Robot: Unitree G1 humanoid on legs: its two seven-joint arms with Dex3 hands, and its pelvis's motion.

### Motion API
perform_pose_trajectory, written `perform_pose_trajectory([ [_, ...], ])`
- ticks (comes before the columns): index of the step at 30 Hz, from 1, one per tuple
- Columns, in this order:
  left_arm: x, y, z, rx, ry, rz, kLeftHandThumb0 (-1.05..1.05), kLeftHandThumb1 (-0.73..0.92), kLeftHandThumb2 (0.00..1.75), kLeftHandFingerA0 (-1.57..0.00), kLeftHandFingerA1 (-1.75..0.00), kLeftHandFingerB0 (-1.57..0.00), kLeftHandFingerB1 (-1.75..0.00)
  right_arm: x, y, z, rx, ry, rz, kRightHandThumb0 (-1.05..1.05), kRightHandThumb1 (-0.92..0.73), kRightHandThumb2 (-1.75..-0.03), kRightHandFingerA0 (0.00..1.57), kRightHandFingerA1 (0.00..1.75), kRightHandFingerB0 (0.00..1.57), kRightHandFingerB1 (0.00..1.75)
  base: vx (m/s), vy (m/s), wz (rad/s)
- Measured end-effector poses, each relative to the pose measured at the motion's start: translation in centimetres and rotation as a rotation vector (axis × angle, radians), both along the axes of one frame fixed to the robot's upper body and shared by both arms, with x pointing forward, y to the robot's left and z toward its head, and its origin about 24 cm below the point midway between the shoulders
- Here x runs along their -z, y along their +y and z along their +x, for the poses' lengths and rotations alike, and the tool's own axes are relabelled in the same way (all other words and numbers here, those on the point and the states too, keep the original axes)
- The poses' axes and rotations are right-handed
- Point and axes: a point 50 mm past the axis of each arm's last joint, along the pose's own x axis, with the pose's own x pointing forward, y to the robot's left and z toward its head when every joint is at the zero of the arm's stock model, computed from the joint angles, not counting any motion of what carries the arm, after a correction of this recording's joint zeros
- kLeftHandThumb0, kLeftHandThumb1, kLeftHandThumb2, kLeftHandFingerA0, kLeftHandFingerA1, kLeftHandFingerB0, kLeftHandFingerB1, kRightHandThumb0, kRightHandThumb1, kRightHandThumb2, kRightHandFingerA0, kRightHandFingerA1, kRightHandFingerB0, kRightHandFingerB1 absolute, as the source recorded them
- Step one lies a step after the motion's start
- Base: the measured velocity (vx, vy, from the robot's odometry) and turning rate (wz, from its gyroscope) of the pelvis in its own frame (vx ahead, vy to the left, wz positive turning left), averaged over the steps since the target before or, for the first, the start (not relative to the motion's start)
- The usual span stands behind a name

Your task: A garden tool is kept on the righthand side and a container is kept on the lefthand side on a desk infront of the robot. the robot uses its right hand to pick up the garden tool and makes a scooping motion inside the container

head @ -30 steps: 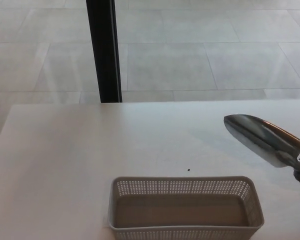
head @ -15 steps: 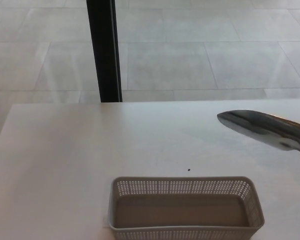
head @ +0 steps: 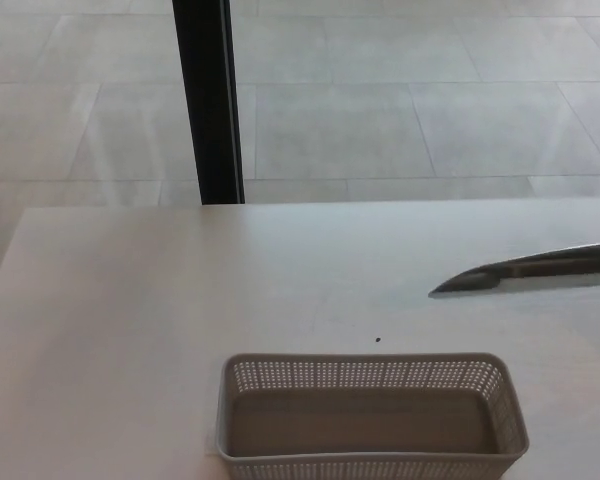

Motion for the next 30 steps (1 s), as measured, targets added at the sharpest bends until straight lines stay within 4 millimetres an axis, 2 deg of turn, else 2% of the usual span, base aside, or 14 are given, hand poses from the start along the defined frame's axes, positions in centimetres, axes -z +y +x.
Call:
perform_pose_trajectory([
  [4, -0.1, 0.2, 0.1, -0.001, -0.004, 0.004, -0.52, 0.66, 0.6, -0.67, -0.69, -0.53, -0.53, -0.3, 0.5, -0.4, -0.071, -0.019, -0.051, -0.37, -0.56, -0.61, 0.91, 1.65, 0.77, 0.7, 0.0, 0.0, 0.0],
  [8, -0.2, 0.3, 0.1, -0.004, -0.006, 0.005, -0.52, 0.66, 0.6, -0.66, -0.67, -0.58, -0.55, -0.5, 1.0, -0.7, -0.131, -0.039, -0.08, -0.32, -0.53, -0.59, 0.89, 1.65, 0.77, 0.72, 0.0, 0.0, 0.0],
  [9, -0.3, 0.3, 0.1, -0.004, -0.007, 0.004, -0.53, 0.67, 0.6, -0.66, -0.66, -0.57, -0.54, -0.5, 1.2, -0.8, -0.151, -0.046, -0.088, -0.32, -0.54, -0.59, 0.89, 1.66, 0.77, 0.72, 0.0, 0.0, 0.0],
  [10, -0.3, 0.3, 0.1, -0.004, -0.007, 0.003, -0.53, 0.67, 0.6, -0.68, -0.72, -0.57, -0.56, -0.6, 1.3, -0.9, -0.17, -0.051, -0.097, -0.32, -0.58, -0.57, 0.88, 1.63, 0.77, 0.73, 0.0, 0.0, 0.0],
  [15, -0.4, 0.5, 0.2, 0.001, -0.01, 0.008, -0.54, 0.67, 0.6, -0.69, -0.7, -0.59, -0.55, -0.8, 2.0, -1.4, -0.258, -0.079, -0.119, -0.34, -0.6, -0.58, 0.87, 1.64, 0.74, 0.73, 0.0, 0.0, 0.0],
  [19, -0.6, 0.7, 0.2, 0.003, -0.01, 0.015, -0.53, 0.66, 0.6, -0.69, -0.68, -0.6, -0.54, -0.7, 2.3, -1.8, -0.307, -0.098, -0.134, -0.34, -0.57, -0.6, 0.88, 1.57, 0.76, 0.71, 0.0, 0.0, 0.0],
  [20, -0.7, 0.8, 0.3, 0.003, -0.01, 0.015, -0.52, 0.65, 0.59, -0.7, -0.69, -0.61, -0.55, -0.7, 2.3, -1.8, -0.313, -0.1, -0.138, -0.36, -0.58, -0.57, 0.93, 1.42, 0.77, 0.7, 0.0, 0.0, 0.0],
  [22, -0.7, 0.8, 0.4, 0.003, -0.013, 0.016, -0.53, 0.65, 0.59, -0.71, -0.69, -0.62, -0.55, -0.4, 2.3, -2.0, -0.33, -0.102, -0.149, -0.38, -0.55, -0.6, 0.92, 1.57, 0.78, 0.7, 0.0, 0.0, 0.0],
  [24, -0.7, 0.8, 0.4, 0.003, -0.014, 0.016, -0.52, 0.65, 0.59, -0.71, -0.7, -0.62, -0.55, -0.1, 2.3, -2.1, -0.344, -0.099, -0.162, -0.38, -0.59, -0.57, 0.95, 1.56, 0.79, 0.69, 0.0, 0.0, 0.0],
  [25, -0.8, 0.8, 0.5, 0.003, -0.013, 0.017, -0.52, 0.66, 0.6, -0.71, -0.68, -0.61, -0.53, 0.1, 2.3, -2.2, -0.351, -0.099, -0.168, -0.37, -0.59, -0.58, 0.94, 1.62, 0.82, 0.67, 0.0, 0.0, 0.0],
  [30, -0.8, 0.9, 0.6, 0.006, -0.014, 0.018, -0.51, 0.66, 0.6, -0.69, -0.67, -0.6, -0.55, 1.4, 2.1, -2.6, -0.38, -0.075, -0.212, -0.37, -0.59, -0.58, 0.98, 1.58, 0.84, 0.67, 0.0, 0.0, 0.0],
])
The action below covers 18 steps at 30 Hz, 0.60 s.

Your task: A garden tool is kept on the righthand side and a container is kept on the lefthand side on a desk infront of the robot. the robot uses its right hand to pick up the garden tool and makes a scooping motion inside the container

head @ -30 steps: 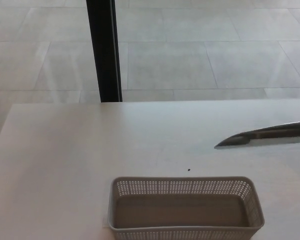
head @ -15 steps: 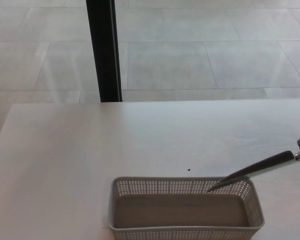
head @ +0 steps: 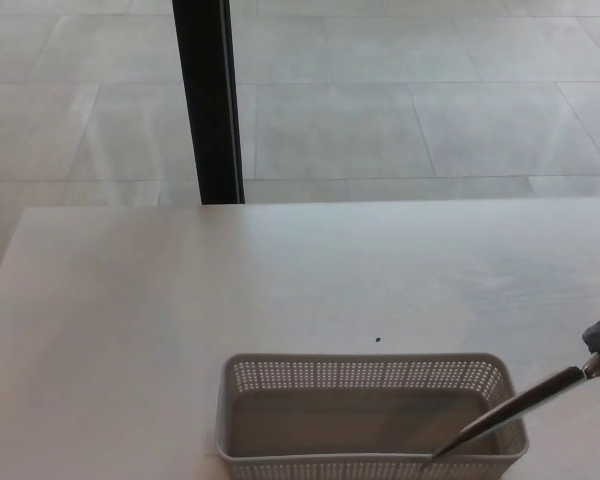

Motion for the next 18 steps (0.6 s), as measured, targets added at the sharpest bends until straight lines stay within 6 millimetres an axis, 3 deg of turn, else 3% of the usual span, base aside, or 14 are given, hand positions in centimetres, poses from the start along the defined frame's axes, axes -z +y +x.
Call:
perform_pose_trajectory([
  [2, 0.01, 0.0, -0.04, -0.002, 0.0, -0.001, -0.52, 0.65, 0.59, -0.71, -0.68, -0.61, -0.55, 0.49, -0.08, -0.09, -0.006, 0.002, -0.012, -0.35, -0.6, -0.58, 0.98, 1.64, 0.8, 0.73, 0.0, 0.0, 0.0],
  [9, 0.01, -0.01, 0.03, 0.0, 0.001, -0.001, -0.51, 0.65, 0.6, -0.71, -0.69, -0.61, -0.55, 0.92, -0.22, 0.06, 0.001, -0.005, -0.026, -0.38, -0.59, -0.57, 0.95, 1.62, 0.88, 0.63, 0.0, 0.0, 0.0],
  [18, 0.02, -0.03, 0.05, 0.003, 0.002, -0.001, -0.54, 0.66, 0.6, -0.7, -0.71, -0.58, -0.55, 1.11, -0.29, 0.45, 0.046, 0.003, 0.006, -0.34, -0.53, -0.61, 0.94, 1.68, 0.9, 0.66, 0.0, 0.0, 0.0],
])
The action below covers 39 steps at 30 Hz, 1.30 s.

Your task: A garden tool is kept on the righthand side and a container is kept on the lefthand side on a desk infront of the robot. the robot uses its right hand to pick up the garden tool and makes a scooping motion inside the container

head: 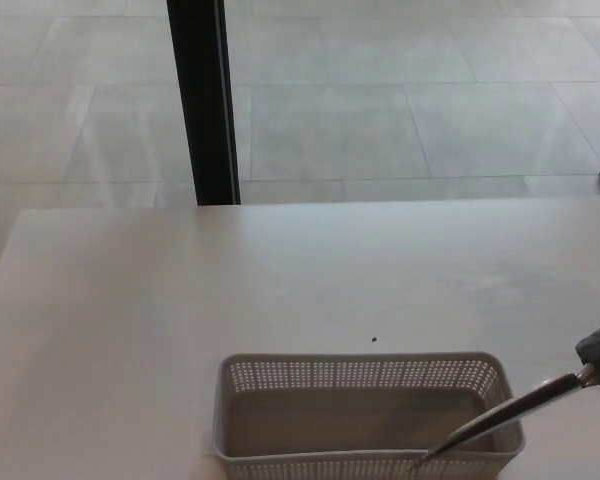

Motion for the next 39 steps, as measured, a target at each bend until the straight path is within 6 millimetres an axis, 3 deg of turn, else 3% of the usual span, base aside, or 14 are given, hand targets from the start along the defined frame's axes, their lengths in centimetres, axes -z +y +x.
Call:
perform_pose_trajectory([
  [7, 0.0, 0.0, 0.0, 0.006, -0.001, -0.001, -0.53, 0.66, 0.6, -0.67, -0.71, -0.58, -0.55, -1.3, -0.9, 0.8, 0.099, -0.018, 0.078, -0.23, -0.54, -0.56, 0.93, 1.68, 0.86, 0.7, 0.0, 0.0, 0.0],
  [8, 0.0, 0.0, 0.0, 0.005, -0.001, -0.001, -0.53, 0.67, 0.6, -0.67, -0.71, -0.58, -0.55, -1.5, -0.9, 0.9, 0.106, -0.017, 0.089, -0.27, -0.51, -0.62, 0.93, 1.65, 0.78, 0.69, 0.0, 0.0, 0.0],
  [9, 0.0, 0.0, 0.0, 0.005, -0.002, -0.001, -0.54, 0.66, 0.6, -0.68, -0.7, -0.58, -0.55, -1.7, -0.9, 1.0, 0.113, -0.015, 0.102, -0.27, -0.51, -0.58, 0.93, 1.7, 0.86, 0.71, 0.0, 0.0, 0.0],
  [15, 0.0, 0.0, 0.0, 0.006, 0.0, -0.001, -0.54, 0.66, 0.6, -0.69, -0.68, -0.59, -0.54, -2.0, -1.0, 1.2, 0.13, 0.01, 0.12, -0.28, -0.56, -0.58, 0.89, 1.72, 0.87, 0.72, 0.0, 0.0, 0.0],
  [17, 0.0, 0.0, 0.0, 0.006, -0.001, -0.001, -0.53, 0.66, 0.6, -0.72, -0.7, -0.61, -0.55, -2.0, -1.0, 1.3, 0.129, 0.013, 0.119, -0.27, -0.56, -0.59, 0.93, 1.72, 0.88, 0.76, 0.0, 0.0, 0.0],
  [18, 0.0, 0.0, 0.0, 0.005, -0.001, -0.001, -0.53, 0.65, 0.59, -0.7, -0.69, -0.61, -0.56, -2.0, -0.9, 1.4, 0.128, 0.013, 0.115, -0.33, -0.39, -0.84, 1.23, 1.38, 0.81, 0.82, 0.0, 0.0, 0.0],
  [19, 0.0, 0.0, 0.1, 0.005, -0.002, -0.001, -0.53, 0.65, 0.59, -0.7, -0.7, -0.61, -0.56, -2.0, -0.8, 1.5, 0.125, 0.014, 0.111, -0.34, -0.39, -0.84, 1.23, 1.38, 0.81, 0.83, 0.0, 0.0, 0.0],
  [20, 0.0, 0.0, 0.1, 0.003, -0.004, -0.001, -0.53, 0.66, 0.6, -0.7, -0.7, -0.62, -0.56, -1.9, -0.7, 1.5, 0.117, 0.018, 0.099, -0.33, -0.58, -0.57, 0.93, 1.7, 0.83, 0.77, 0.0, 0.0, 0.0],
  [26, 0.0, 0.0, 0.3, 0.002, -0.007, -0.002, -0.54, 0.66, 0.6, -0.7, -0.67, -0.61, -0.53, -1.1, 0.1, 1.5, 0.065, 0.055, 0.04, -0.35, -0.57, -0.57, 0.95, 1.66, 0.87, 0.72, 0.0, 0.0, 0.0],
  [37, -0.1, 0.0, 0.4, -0.003, -0.011, -0.002, -0.53, 0.65, 0.59, -0.72, -0.7, -0.64, -0.55, -0.7, 0.5, 1.6, 0.061, 0.039, -0.046, -0.28, -0.54, -0.59, 0.93, 1.71, 0.89, 0.84, 0.0, 0.0, 0.0],
  [38, -0.1, 0.0, 0.4, -0.003, -0.012, -0.002, -0.53, 0.66, 0.59, -0.71, -0.68, -0.64, -0.56, -0.7, 0.5, 1.6, 0.062, 0.039, -0.048, -0.32, -0.41, -0.88, 1.23, 1.36, 0.81, 0.88, 0.0, 0.0, 0.0],
  [39, -0.1, 0.0, 0.5, -0.003, -0.015, -0.002, -0.53, 0.66, 0.6, -0.7, -0.67, -0.62, -0.55, -0.7, 0.5, 1.6, 0.064, 0.039, -0.051, -0.34, -0.41, -0.87, 1.22, 1.36, 0.81, 0.88, 0.0, 0.0, 0.0],
])
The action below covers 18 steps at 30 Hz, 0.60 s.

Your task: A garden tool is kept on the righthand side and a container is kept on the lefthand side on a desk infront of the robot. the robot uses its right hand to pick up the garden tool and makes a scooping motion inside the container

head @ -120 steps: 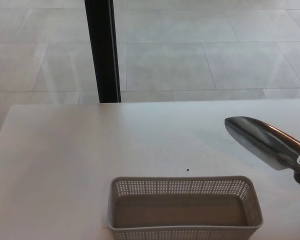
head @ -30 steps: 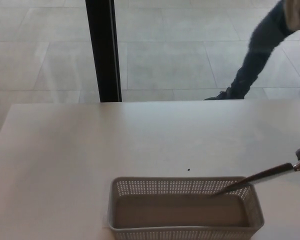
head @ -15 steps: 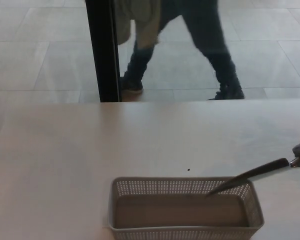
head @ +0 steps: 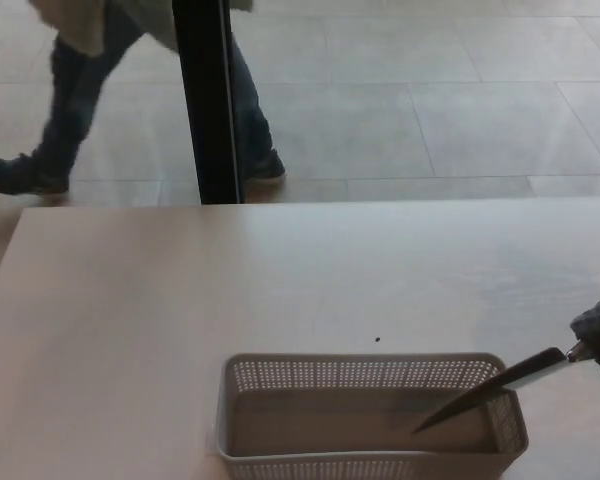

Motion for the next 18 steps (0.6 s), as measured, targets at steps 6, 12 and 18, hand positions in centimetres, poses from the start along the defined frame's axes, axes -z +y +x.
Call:
perform_pose_trajectory([
  [6, -0.1, 0.0, 0.5, 0.002, -0.013, 0.0, -0.52, 0.66, 0.59, -0.71, -0.68, -0.61, -0.54, 0.3, 0.3, 0.0, -0.014, 0.011, -0.023, -0.4, -0.57, -0.57, 0.94, 1.67, 0.86, 0.66, 0.0, 0.0, 0.0],
  [12, -0.1, 0.0, 0.6, -0.001, -0.016, 0.0, -0.52, 0.65, 0.59, -0.72, -0.66, -0.6, -0.52, 1.1, 1.3, -0.4, -0.074, 0.011, -0.055, -0.37, -0.58, -0.57, 0.92, 1.65, 0.89, 0.67, 0.0, 0.0, 0.0],
  [18, -0.1, 0.0, 0.6, 0.001, -0.016, 0.0, -0.53, 0.65, 0.59, -0.73, -0.69, -0.64, -0.55, 2.4, 3.3, -1.0, -0.118, 0.023, -0.078, -0.38, -0.6, -0.58, 0.92, 1.59, 0.85, 0.69, 0.0, 0.0, 0.0],
])
